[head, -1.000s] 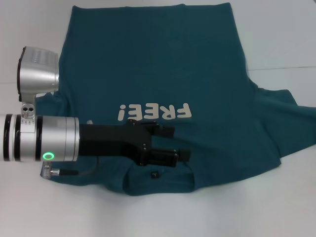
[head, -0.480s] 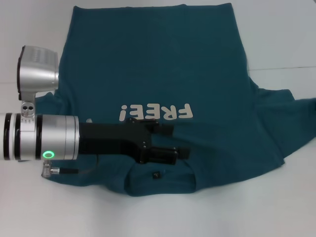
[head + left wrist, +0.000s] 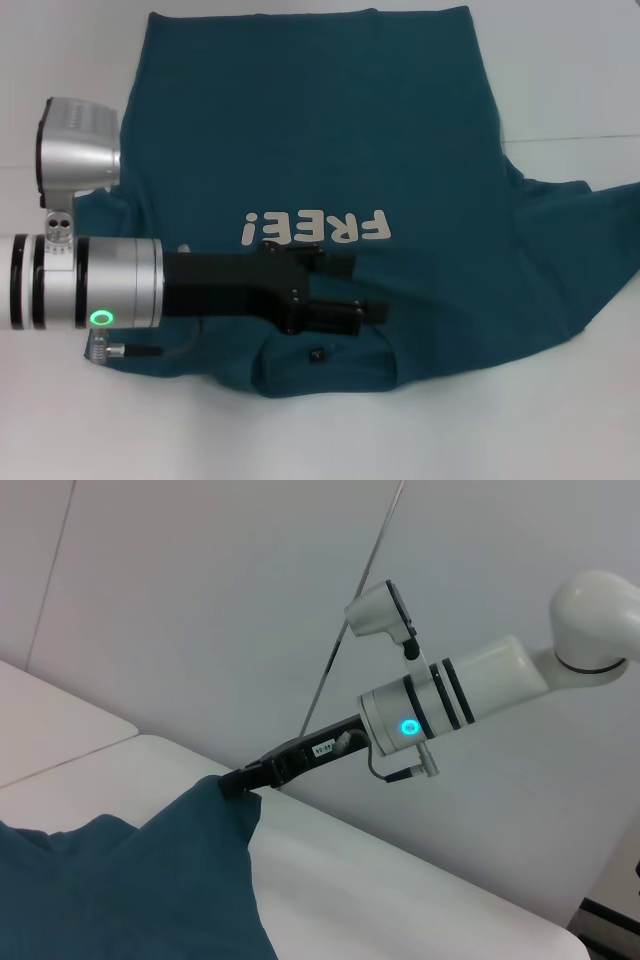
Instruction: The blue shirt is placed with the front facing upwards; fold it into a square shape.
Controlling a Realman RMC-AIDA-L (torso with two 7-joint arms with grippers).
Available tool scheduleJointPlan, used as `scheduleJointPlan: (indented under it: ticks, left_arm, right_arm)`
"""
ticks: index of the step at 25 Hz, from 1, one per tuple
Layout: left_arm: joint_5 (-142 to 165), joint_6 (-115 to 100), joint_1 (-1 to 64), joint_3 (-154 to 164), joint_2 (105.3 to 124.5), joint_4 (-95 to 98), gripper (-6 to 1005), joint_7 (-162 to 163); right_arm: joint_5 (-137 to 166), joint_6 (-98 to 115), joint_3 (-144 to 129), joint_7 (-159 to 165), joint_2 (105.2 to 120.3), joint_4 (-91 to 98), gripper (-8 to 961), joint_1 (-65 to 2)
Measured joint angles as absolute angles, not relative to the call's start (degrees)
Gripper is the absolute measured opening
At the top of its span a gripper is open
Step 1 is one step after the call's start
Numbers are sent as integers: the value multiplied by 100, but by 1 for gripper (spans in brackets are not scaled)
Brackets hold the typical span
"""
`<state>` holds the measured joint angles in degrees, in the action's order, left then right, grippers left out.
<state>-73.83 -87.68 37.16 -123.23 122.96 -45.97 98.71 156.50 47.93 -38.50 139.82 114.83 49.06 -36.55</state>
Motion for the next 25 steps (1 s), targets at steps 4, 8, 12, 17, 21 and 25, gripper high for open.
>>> scheduleJointPlan:
  ticks: [4,8,12,17,21,25]
  left_arm:
    - [-7385,-8764,3709,-12323,12307,-4612,872,9871]
    - [-7391,-8759,3709,-12322,12306,-4614,872,9877]
    - [-7392,-8754,3708,-12322,12304,-4614,872,9879]
    - [-7392,-8750,3701,-12322,12304,-4615,872,9879]
    - [-7392,-8748,3693,-12322,12304,-4614,872,9879]
    - [-7392,-8744,3690,-12322,12299,-4614,873,9879]
  right_arm:
    - [15653,4714,-3853,13946,11478,4833,21,-3681]
    - [15627,4709,-3971,13920,11549,4874,21,-3760]
    - [15614,4745,-4125,13918,11635,4915,21,-3910]
    - [15610,4758,-4350,13918,11771,4906,22,-4139]
    - [15609,4757,-4530,13917,11907,4853,21,-4325]
    - [15597,4747,-4738,13965,11951,4816,21,-4444]
